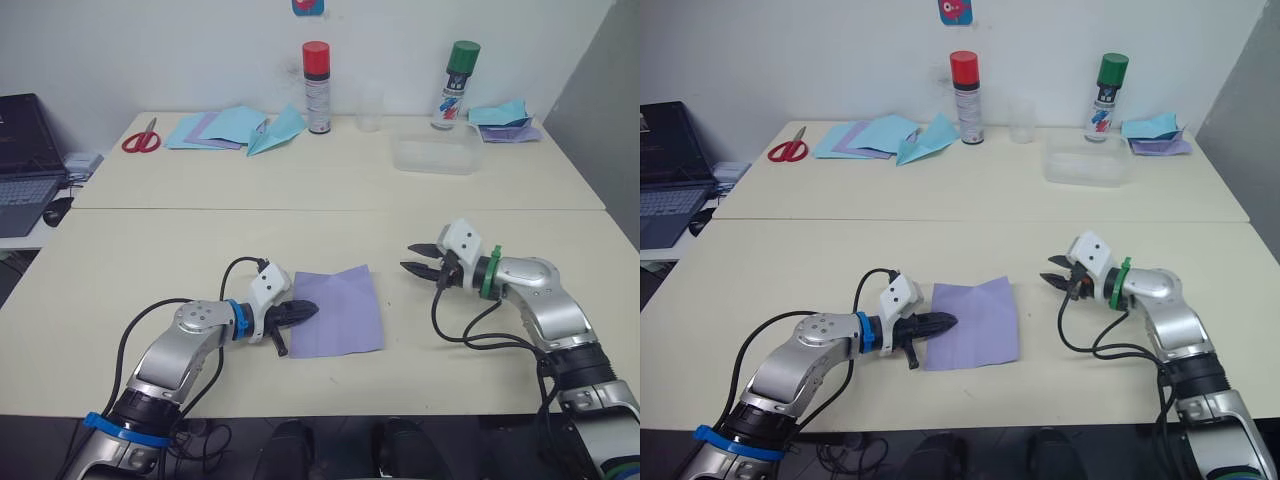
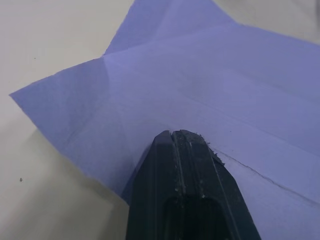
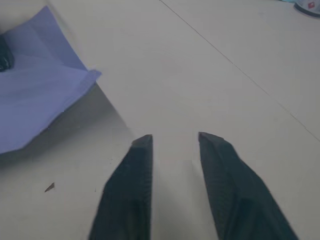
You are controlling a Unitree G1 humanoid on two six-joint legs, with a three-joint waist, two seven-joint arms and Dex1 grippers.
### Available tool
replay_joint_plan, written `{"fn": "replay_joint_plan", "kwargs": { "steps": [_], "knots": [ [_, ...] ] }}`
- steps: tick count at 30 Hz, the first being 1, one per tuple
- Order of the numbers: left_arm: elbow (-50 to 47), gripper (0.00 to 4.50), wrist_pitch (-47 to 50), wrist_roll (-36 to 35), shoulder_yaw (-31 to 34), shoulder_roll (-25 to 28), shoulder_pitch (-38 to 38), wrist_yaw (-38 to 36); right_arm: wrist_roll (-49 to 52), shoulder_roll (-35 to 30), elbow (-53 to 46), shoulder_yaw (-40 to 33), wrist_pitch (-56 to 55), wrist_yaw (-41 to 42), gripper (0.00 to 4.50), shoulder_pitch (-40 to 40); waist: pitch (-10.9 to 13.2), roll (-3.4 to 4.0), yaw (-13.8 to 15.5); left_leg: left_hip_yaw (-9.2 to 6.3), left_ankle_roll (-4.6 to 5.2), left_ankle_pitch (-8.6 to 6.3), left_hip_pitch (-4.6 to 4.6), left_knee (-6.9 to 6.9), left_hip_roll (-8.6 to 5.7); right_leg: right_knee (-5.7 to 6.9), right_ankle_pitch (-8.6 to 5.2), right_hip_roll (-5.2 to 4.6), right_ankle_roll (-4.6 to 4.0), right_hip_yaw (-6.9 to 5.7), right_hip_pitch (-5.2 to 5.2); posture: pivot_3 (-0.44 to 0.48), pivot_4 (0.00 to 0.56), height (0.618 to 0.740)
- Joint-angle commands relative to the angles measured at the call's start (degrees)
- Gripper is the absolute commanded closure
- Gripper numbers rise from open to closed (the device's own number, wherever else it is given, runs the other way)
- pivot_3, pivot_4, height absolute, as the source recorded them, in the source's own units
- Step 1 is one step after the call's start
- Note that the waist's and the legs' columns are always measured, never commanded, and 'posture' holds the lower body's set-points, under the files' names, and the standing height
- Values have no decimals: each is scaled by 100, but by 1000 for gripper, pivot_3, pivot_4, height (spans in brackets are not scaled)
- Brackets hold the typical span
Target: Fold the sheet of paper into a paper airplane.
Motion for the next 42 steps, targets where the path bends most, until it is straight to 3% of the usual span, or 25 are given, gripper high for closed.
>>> {"fn": "replay_joint_plan", "kwargs": {
  "steps": [1,9,13,23,31,36,42],
  "knots": [
    [149,4500,66,158,-136,-43,56,37,-135,13,-5,187,-114,149,4345,-63,-1,1,1,0,0,0,0,0,-1,0,1,0,-2,1,0,0,150,740],
    [244,4500,-70,230,-153,-95,-3,47,130,4,-498,436,284,747,4468,253,-1,2,20,2,0,0,-1,2,-3,-3,4,-5,-7,1,1,0,150,740],
    [289,4500,-100,250,-157,-93,-64,16,602,11,-1171,492,989,1100,4468,555,-1,2,23,-4,1,1,0,3,-2,0,1,-4,-1,-3,3,0,150,740],
    [463,4500,-201,333,-249,-150,-290,-156,1324,402,-1846,128,2094,580,4468,639,-2,3,30,-8,5,4,-1,4,-3,0,4,-4,-3,-4,2,0,150,740],
    [454,4500,-237,384,-264,-101,-263,-255,1019,212,-1434,-10,1547,343,4468,550,-2,2,41,0,5,4,-7,4,-9,-11,4,-9,-1,0,1,0,150,740],
    [495,4500,-324,476,-327,-103,-276,-300,210,206,-808,320,619,56,4468,403,-1,3,38,-3,5,4,-5,2,-6,-8,3,-6,-1,-3,-1,0,150,740],
    [511,4500,-375,535,-341,-117,-276,-340,130,114,-820,503,554,364,4468,541,-2,3,38,0,5,4,-9,2,-8,-10,3,-7,-1,-1,-1,0,150,740]
  ]
}}
